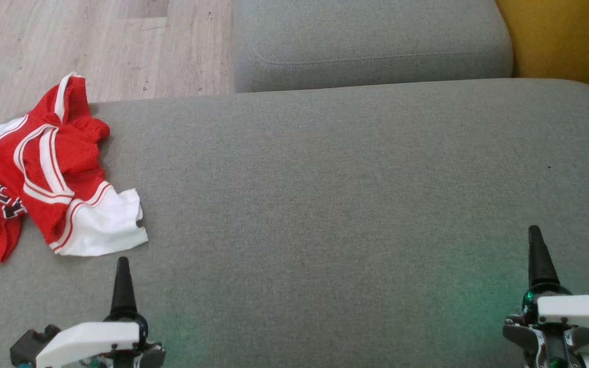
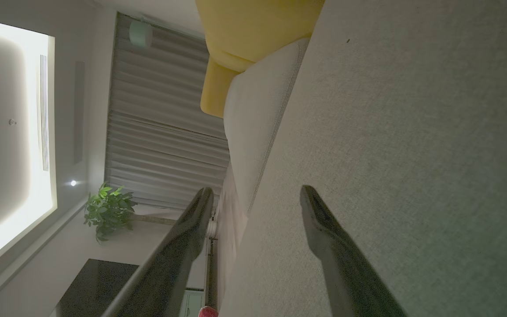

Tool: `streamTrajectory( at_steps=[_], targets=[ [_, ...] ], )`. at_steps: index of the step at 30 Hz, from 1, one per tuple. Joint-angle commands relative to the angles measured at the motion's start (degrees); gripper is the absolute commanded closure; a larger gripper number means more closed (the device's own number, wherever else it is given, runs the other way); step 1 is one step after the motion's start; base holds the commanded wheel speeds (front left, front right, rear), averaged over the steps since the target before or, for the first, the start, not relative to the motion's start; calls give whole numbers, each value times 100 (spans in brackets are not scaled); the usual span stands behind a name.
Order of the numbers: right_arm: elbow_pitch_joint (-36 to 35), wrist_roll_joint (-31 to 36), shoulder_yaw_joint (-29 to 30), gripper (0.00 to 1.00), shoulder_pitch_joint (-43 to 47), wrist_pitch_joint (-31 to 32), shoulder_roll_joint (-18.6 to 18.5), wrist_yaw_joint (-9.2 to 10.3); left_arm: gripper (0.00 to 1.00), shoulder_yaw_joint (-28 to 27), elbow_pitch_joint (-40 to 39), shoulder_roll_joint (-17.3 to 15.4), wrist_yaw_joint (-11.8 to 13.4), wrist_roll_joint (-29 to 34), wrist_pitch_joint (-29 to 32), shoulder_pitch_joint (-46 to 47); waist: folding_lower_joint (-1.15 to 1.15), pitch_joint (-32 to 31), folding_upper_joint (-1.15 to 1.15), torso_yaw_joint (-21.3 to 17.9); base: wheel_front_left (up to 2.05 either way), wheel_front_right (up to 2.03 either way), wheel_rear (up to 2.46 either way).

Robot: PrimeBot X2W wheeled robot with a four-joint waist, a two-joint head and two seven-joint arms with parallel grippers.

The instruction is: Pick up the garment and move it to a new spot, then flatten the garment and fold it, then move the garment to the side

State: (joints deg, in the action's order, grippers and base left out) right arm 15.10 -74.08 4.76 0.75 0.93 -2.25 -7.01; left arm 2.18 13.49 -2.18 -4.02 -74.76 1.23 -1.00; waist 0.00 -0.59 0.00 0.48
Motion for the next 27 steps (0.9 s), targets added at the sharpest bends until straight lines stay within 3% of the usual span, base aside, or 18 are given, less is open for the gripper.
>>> streamTrajectory(
  at_steps=[1, 27],
  targets=[
    [-237, 122, -50, 0, -95, -53, -28, -14, 0, -15, -237, -40, 19, 123, -72, 156, 0, 0, 0, 2, 0, 0, 0],
    [-295, 2242, -455, 0, 15, -476, -37, -23, 0, 295, -249, -48, 213, 2329, -498, -19, 0, -29, 0, 70, 0, 0, 0]
  ],
)
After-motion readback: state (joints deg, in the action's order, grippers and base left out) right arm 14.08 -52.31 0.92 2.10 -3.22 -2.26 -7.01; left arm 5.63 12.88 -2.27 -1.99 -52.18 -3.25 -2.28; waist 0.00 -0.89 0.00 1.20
